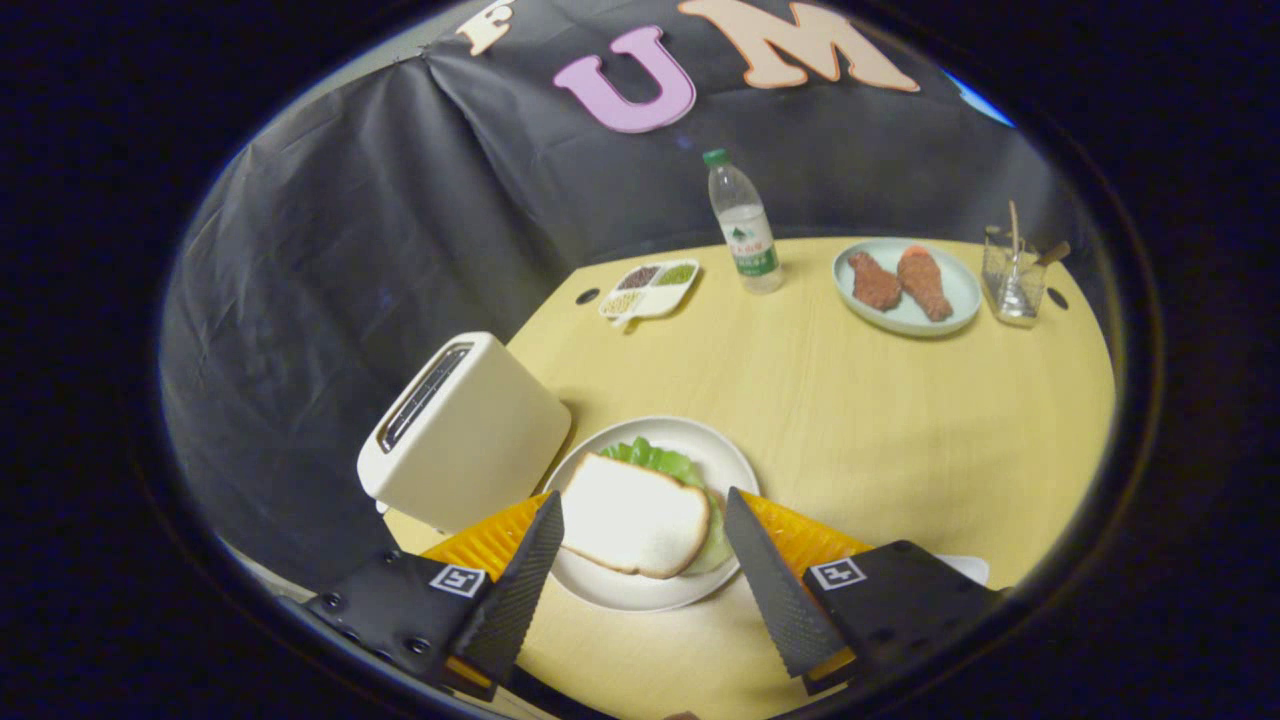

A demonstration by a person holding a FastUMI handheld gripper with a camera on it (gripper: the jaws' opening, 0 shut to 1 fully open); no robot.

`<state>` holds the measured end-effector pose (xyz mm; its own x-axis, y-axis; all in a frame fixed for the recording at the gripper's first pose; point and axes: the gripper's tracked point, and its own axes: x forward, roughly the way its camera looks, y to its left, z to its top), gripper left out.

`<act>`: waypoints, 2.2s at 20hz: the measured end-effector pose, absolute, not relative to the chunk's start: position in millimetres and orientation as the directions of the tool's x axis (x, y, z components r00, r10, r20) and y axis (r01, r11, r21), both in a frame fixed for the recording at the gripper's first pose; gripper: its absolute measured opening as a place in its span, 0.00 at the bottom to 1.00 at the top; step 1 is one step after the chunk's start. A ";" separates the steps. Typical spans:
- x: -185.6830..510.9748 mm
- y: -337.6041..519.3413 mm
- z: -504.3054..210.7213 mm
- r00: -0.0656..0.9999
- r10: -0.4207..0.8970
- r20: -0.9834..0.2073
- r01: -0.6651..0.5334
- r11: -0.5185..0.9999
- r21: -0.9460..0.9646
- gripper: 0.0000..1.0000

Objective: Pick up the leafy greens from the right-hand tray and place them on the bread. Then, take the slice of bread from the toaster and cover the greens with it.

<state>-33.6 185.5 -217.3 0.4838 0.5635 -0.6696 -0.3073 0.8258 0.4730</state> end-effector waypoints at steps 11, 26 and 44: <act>-17.8 84.9 -101.7 0.770 0.393 -0.504 -0.299 0.918 0.259 1.00; -26.5 -43.5 15.0 0.985 0.008 -0.175 0.002 0.998 0.058 1.00; -27.1 -72.9 29.3 0.993 -0.066 -0.094 0.073 0.994 0.079 1.00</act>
<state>-27.1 -72.9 29.3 0.9934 -0.0658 -0.0943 0.0734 0.9941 0.0794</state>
